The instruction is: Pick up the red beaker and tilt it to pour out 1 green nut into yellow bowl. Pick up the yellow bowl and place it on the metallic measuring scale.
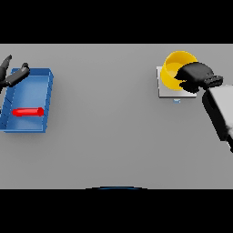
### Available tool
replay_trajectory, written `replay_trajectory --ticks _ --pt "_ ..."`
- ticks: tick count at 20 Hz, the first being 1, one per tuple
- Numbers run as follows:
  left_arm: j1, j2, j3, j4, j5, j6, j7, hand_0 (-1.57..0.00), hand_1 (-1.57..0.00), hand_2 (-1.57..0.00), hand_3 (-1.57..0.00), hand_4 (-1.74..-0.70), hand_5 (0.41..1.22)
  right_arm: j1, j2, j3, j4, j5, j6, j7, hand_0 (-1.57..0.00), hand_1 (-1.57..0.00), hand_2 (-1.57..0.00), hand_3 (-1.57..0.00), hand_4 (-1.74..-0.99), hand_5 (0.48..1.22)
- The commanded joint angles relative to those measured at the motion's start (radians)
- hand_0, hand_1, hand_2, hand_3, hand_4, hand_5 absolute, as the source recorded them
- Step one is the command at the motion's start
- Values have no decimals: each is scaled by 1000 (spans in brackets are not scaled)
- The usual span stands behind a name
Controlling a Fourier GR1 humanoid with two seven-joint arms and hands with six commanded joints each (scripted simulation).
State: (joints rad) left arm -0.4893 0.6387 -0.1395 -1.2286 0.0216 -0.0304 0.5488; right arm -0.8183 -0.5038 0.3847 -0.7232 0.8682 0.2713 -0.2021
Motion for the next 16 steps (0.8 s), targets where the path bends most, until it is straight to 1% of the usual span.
replay_trajectory --ticks 1,2,3,4,5,6,7,8,9,10,11,13,16 --pt "6 3 -1 2 -1 -5 -7 1 1 1 1 -845 788 -2 -2 -1 1 -1 11 -3 -1571 -1571 -1382 -1417 -1741 1221" --pt "-6 -2 -2 14 -3 -5 -6 1 1 1 1 -844 783 0 5 -3 7 1 3 -1 -1571 -1571 -1374 -1448 -1741 1221" --pt "-4 3 -2 13 -7 -3 -10 1 1 1 1 -842 780 -4 5 -10 11 -1 7 -7 -1571 -1571 -1404 -1376 -1741 1221" --pt "-6 4 -4 6 -9 -2 -5 1 1 1 1 -838 779 3 1 -12 9 1 7 -11 -1565 -1496 -1437 -1249 -1741 1221" --pt "-4 0 -5 10 -10 0 -10 1 1 1 1 -836 775 -3 4 -15 17 3 12 -7 -1558 -1428 -1343 -1110 -1682 1221" --pt "-4 -3 -4 11 -9 2 -11 1 1 1 1 -837 773 0 -2 -17 6 -1 24 -3 -1471 -1285 -1178 -959 -1632 1145" --pt "-10 -3 -4 22 -12 3 -15 1 1 1 1 -836 774 -1 2 -27 8 -12 33 7 -1335 -1125 -1007 -816 -1592 1074" --pt "-9 4 2 20 -9 1 -14 1 1 1 1 -834 771 2 10 -37 14 -23 40 18 -1147 -958 -848 -688 -1559 1014" --pt "-3 5 3 13 -5 0 -9 1 1 1 1 -835 768 3 10 -47 4 -37 55 27 -946 -811 -708 -576 -1535 965" --pt "3 -5 4 14 1 3 -17 1 1 1 1 -839 764 8 3 -48 -1 -44 71 15 -757 -673 -579 -476 -1513 923" --pt "1 -6 3 13 0 4 -15 1 1 1 1 -840 764 3 8 -50 -4 -46 83 34 -605 -556 -470 -391 -1496 890" --pt "0 0 2 6 -1 0 -9 1 1 1 1 -831 754 3 14 -45 0 -43 84 34 -387 -380 -300 -258 -1476 847" --pt "10 -6 0 13 -3 5 -18 1 1 1 1 -835 752 10 7 -32 -1 -30 82 28 -198 -194 -153 -131 -1435 817"
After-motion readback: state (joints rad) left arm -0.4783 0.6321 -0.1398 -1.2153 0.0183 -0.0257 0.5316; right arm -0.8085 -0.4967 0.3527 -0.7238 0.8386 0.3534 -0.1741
